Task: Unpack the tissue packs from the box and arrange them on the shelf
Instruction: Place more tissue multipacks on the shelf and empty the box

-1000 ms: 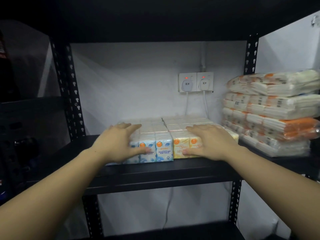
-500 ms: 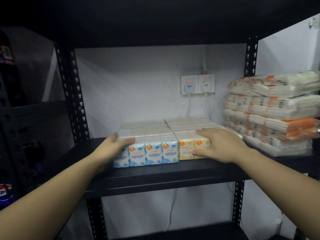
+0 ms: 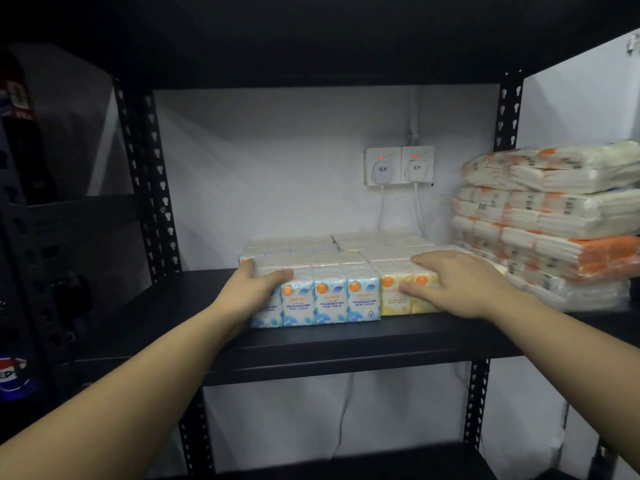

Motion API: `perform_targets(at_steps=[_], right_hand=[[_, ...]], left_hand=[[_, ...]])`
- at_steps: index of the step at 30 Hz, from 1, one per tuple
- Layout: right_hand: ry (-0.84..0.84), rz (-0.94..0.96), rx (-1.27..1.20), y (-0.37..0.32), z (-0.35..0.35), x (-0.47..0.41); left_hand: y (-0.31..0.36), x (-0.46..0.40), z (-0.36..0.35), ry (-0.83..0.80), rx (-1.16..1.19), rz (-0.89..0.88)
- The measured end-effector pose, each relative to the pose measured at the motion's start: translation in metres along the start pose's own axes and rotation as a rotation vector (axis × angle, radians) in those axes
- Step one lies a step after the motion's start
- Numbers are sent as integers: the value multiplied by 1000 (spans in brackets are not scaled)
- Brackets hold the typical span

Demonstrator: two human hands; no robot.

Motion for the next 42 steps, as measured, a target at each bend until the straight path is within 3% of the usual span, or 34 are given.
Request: perform_targets(at_steps=[11,19,31,37,42], right_hand=[[-45,130,1,-78,-4,-11],[-67,91,23,-80,-5,-9],[-74,57,30,-79,-8,-11],[-87,53,27,-81,-7,-11],[-111,87,-2,-88,-1,-12]], left_hand=[[-19,-44,54,136,-57,94],[-10,-60,32,-36,84,205],[-8,-71,8,-186,146,207],[-16,-83,17,-134,112,221],[-23,-107,48,126,23,138]])
Point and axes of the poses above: each hand's wrist, its own x-axis away from the middle knuckle, its own z-axis out of the back of the hand, y = z × x, the point moved 7 cm from there along -x, towards the middle knuckle, and after that the axes turned 5 degrees about -z, right-handed, at the moved point
